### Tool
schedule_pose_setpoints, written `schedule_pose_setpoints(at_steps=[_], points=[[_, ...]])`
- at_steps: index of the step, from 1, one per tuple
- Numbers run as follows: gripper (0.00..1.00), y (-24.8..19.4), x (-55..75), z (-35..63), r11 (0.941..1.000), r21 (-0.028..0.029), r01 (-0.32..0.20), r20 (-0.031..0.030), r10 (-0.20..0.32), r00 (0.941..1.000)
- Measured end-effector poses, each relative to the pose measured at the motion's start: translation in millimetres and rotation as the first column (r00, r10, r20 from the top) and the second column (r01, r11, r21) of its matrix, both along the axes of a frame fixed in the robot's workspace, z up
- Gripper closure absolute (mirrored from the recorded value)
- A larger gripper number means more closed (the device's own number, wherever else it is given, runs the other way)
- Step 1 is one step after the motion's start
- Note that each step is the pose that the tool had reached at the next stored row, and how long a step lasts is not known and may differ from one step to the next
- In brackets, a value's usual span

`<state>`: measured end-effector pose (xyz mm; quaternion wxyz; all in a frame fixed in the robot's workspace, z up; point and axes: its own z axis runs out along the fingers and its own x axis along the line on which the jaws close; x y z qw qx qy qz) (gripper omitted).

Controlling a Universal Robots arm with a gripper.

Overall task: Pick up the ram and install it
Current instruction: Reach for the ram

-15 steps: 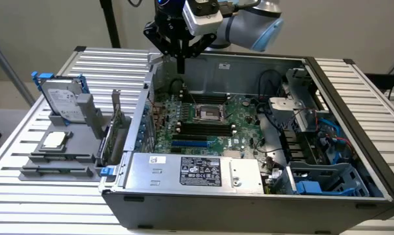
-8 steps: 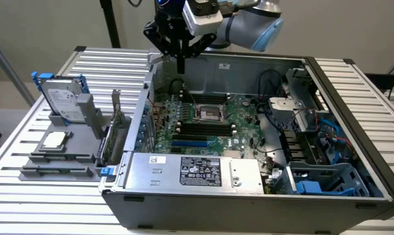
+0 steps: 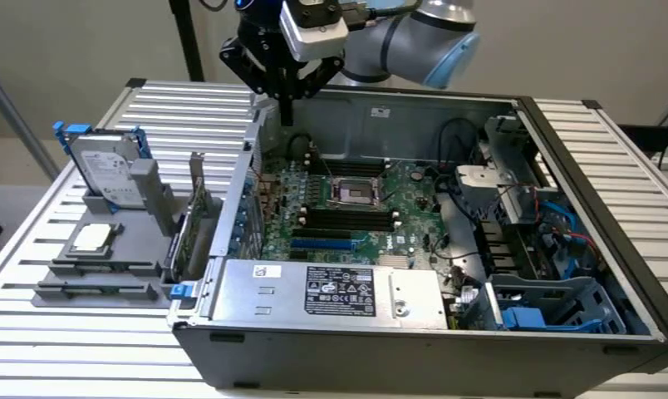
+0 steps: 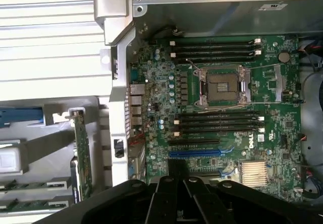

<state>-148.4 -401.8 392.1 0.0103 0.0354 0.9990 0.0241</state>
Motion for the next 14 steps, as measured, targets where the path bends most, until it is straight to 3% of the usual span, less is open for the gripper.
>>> schedule_pose_setpoints(at_steps=[14], points=[[0.89, -5.0, -63.9, -1.4, 1.0000, 0.0000, 0.000, -0.0034, 0.000, 1.0000]])
